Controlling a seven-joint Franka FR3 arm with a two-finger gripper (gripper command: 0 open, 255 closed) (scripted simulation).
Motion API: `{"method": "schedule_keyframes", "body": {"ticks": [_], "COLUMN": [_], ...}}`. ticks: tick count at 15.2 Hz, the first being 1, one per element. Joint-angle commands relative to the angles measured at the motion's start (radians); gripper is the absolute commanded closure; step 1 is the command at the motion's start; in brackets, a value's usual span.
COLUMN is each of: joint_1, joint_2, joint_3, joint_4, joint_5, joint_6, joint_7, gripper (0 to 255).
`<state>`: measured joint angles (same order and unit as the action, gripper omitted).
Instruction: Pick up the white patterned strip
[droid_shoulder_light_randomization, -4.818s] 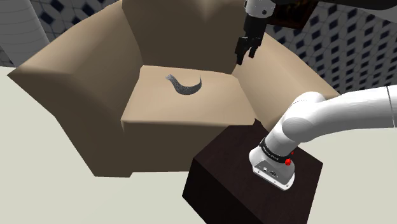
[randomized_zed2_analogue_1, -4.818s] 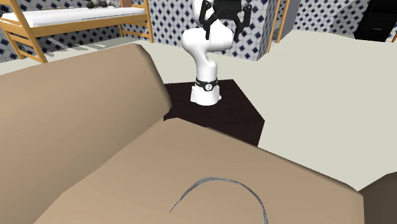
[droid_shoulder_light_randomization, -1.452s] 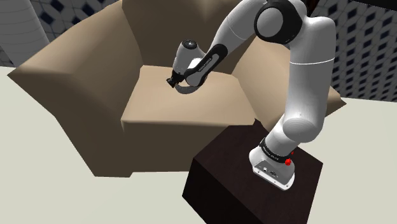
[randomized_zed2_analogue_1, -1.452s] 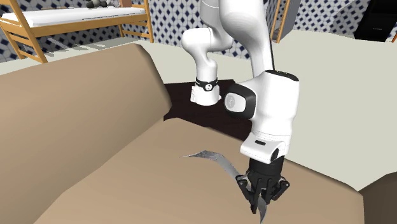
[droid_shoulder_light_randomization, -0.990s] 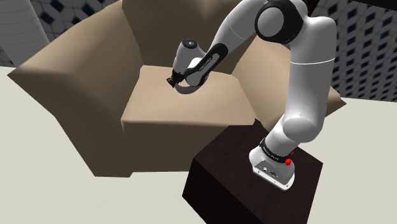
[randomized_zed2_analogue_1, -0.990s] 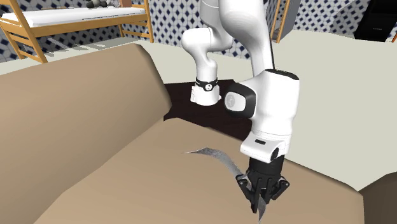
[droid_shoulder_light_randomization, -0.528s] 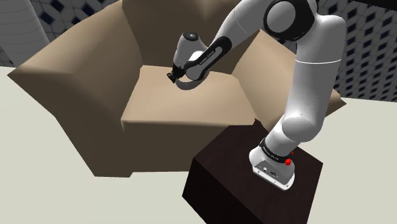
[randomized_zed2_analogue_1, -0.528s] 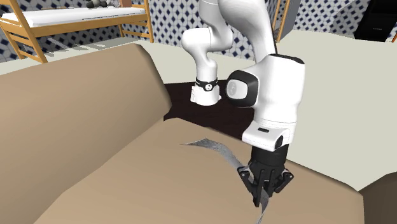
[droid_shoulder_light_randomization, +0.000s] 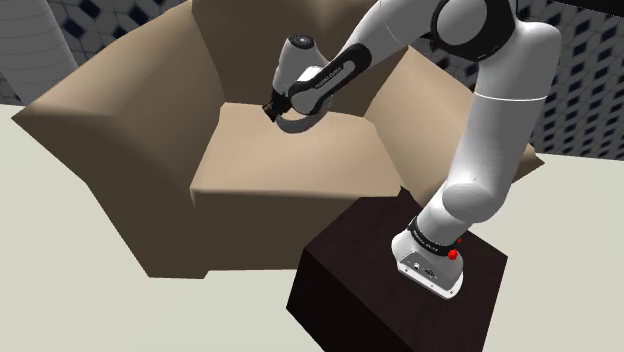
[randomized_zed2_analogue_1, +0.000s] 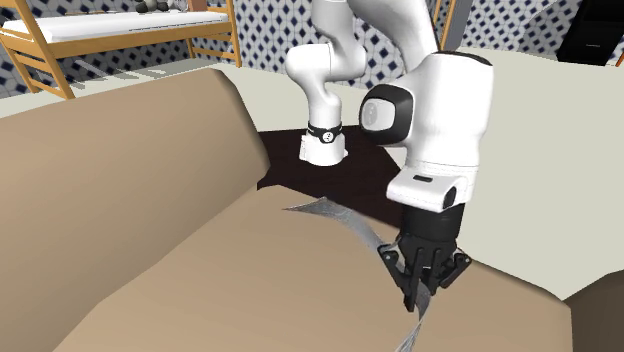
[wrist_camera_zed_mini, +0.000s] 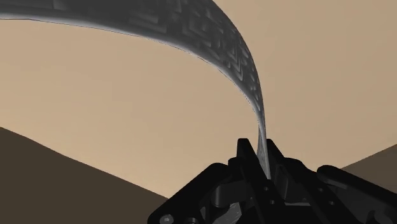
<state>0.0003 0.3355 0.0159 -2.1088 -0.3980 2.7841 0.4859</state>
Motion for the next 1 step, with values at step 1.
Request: {"method": "schedule_keyframes", "body": {"ticks": [1], "joint_1": [-0.004], "joint_2": [-0.008], "joint_3": [0.004], "joint_4": [0.000], "joint_5": [0.006], "joint_6": [-0.008], "joint_7": [-0.008], "gripper": [255]}}
